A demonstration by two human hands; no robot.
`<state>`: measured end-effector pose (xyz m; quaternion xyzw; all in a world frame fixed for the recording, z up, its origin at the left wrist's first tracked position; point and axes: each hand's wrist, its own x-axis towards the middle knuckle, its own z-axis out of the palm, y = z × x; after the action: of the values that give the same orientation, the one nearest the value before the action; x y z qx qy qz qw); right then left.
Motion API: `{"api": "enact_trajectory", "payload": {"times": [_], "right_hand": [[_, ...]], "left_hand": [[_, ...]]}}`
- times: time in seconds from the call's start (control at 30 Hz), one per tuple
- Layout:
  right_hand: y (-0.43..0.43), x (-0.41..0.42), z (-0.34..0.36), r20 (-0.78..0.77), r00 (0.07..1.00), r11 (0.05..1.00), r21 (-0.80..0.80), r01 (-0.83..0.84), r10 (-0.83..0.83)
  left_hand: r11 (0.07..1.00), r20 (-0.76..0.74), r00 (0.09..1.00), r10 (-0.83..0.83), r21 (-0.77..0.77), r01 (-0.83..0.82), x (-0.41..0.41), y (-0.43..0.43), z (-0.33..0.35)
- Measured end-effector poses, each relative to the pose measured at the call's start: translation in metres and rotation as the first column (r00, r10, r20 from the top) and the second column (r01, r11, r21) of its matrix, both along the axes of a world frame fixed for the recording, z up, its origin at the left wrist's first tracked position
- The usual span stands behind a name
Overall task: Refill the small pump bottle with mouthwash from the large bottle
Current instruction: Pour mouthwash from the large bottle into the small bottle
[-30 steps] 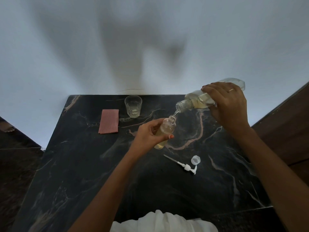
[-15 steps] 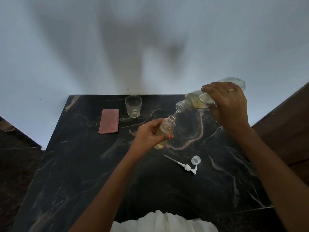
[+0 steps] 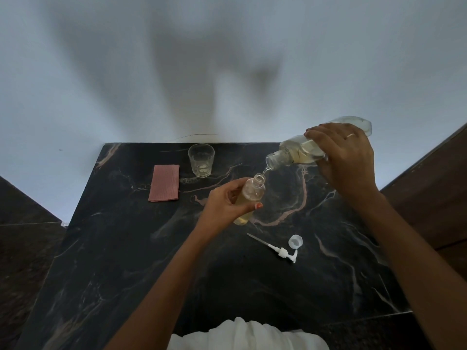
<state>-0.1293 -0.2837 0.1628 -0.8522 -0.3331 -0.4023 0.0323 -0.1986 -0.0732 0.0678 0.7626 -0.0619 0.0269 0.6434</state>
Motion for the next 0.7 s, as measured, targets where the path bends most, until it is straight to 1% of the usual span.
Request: {"api": "enact_trajectory", "payload": {"times": [0.7], "right_hand": [[-0.0004,-0.0026,0.0032,0.006,1.000,1.000,-0.016,0.001,0.000]], "left_hand": [[1.000,0.019,1.000,-0.006,0.012,0.005,-0.0004,-0.0006,0.0002]]}}
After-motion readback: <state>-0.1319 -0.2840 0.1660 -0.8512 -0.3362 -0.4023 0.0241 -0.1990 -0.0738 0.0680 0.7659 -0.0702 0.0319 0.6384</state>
